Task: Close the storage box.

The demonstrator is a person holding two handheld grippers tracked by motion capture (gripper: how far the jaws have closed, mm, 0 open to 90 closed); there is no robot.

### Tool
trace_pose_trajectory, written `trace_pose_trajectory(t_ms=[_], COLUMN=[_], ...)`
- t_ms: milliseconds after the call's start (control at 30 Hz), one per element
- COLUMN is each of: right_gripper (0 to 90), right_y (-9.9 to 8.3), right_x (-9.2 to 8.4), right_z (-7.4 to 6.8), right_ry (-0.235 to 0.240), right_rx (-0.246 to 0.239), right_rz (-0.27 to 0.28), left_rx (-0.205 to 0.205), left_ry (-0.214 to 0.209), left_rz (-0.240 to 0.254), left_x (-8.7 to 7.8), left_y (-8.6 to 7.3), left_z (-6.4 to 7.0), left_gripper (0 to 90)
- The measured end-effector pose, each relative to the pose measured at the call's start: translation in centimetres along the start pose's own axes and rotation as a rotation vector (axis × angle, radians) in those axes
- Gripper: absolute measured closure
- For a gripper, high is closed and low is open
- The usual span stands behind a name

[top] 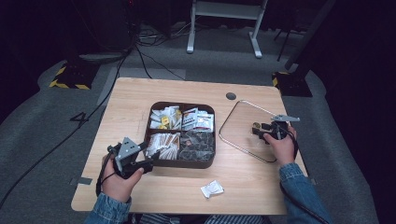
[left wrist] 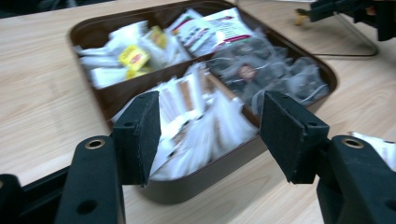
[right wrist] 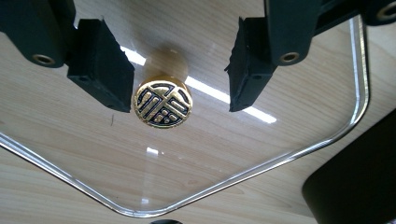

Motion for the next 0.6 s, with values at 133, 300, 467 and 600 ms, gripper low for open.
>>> trace_pose_trajectory(t_ms=[133, 300, 467, 600], right_gripper=[41.2, 46.7, 58.6, 58.8], right_y=[-0.3, -0.5, -0.4, -0.3], right_x=[1.0, 2.0, 2.1, 2.1], right_z=[0.2, 0.3, 0.6, 0.5], right_ry=[-0.016, -0.02, -0.045, -0.059], right_rx=[0.001, -0.003, -0.019, -0.022], right_rz=[-0.024, -0.031, -0.044, -0.05], left_rx=[-0.002, -0.031, -0.049, -0.062], left_ry=[0.057, 0.117, 0.155, 0.173], left_rz=[-0.012, -0.037, -0.058, -0.066], left_x=[-1.0, -1.7, -2.3, -2.6], left_y=[-0.6, -1.7, -2.7, -3.0], left_z=[-1.3, -2.7, -3.9, -4.6], left_gripper=[38.4, 36.1, 34.7, 34.3])
Point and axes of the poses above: each handheld gripper's, and its own axes: x roughly forward along the jaws, y roughly out of its top, z roughly to its right, the point moved 4 cm from there along x, roughly forward along the jaws, and after that the axes turned 13 degrees about z, right-handed, at the moved point
